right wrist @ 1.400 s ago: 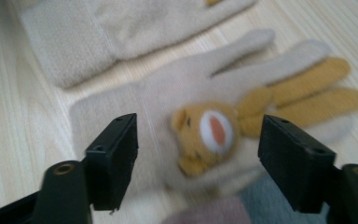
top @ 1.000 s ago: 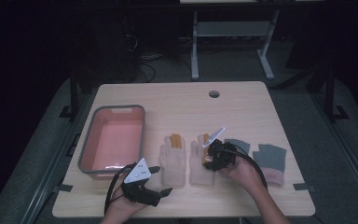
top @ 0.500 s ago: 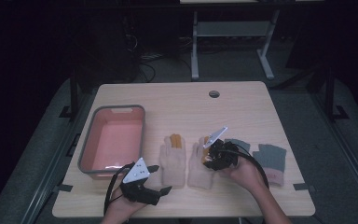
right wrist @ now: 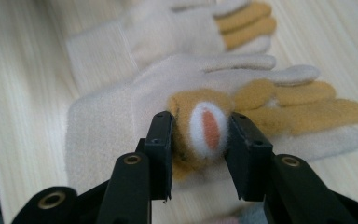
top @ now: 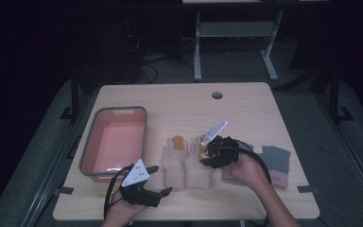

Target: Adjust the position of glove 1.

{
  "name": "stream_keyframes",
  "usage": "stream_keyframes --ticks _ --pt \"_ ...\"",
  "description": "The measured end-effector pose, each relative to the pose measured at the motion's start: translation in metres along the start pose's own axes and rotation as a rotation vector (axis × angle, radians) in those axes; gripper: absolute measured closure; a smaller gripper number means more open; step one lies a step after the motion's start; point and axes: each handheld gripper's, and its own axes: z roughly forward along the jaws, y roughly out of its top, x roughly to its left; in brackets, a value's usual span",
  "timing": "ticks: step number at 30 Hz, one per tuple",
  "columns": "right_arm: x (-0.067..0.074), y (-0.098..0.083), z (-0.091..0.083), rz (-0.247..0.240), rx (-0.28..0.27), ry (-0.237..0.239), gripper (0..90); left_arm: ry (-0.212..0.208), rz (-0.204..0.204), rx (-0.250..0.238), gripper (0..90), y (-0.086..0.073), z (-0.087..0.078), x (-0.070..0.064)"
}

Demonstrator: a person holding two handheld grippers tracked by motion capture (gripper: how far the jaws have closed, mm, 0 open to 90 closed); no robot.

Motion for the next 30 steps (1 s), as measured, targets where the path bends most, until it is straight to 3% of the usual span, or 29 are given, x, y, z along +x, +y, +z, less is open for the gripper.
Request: stream_keyframes --ticks 6,16,23,30 --pt "0.004 0.023 0.002 -0.055 -0.016 0.003 63.2 0.008 -0.011 -0.016 16.1 0.0 -0.002 -0.001" --pt "0.006 0.056 0.036 -0.112 -0.001 0.054 63.1 0.009 -0.004 -0.014 16.1 0.0 -0.003 0.0" --pt "0.005 0.063 0.05 -0.129 0.023 0.06 62.9 0.006 -0.011 -0.01 16.2 0.0 -0.002 0.0" --pt "0.002 0.062 0.065 -0.117 0.05 0.073 62.0 0.007 -0.016 -0.007 16.1 -0.001 0.0 0.001"
